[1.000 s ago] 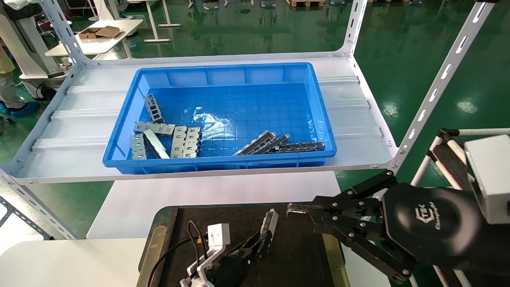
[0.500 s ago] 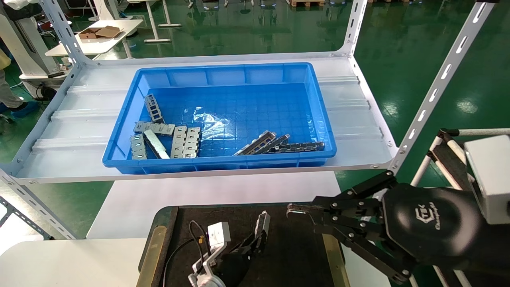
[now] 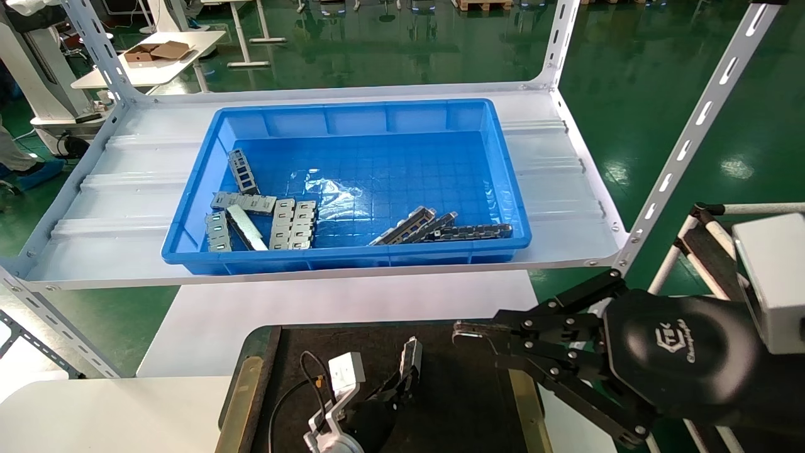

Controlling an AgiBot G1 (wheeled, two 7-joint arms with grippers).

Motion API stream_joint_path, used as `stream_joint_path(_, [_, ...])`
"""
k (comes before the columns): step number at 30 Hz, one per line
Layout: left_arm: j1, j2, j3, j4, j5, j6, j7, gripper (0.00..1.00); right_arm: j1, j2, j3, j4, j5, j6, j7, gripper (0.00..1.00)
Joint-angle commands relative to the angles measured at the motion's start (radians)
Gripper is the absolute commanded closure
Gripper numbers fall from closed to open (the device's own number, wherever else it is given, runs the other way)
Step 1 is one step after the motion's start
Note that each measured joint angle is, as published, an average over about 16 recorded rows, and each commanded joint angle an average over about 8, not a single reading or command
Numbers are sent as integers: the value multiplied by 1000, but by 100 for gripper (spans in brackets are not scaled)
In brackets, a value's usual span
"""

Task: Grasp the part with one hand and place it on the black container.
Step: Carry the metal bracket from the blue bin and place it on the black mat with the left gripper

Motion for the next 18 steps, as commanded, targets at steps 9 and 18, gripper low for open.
stream_joint_path(9, [-36,-3,111,-21,-126,-67,9,0,0,0,-1,0,0,0,0,0])
stream_joint_path(18, [-56,-5,173,-36,-200,-110,20,0,0,0,-1,0,1,0,-1,0])
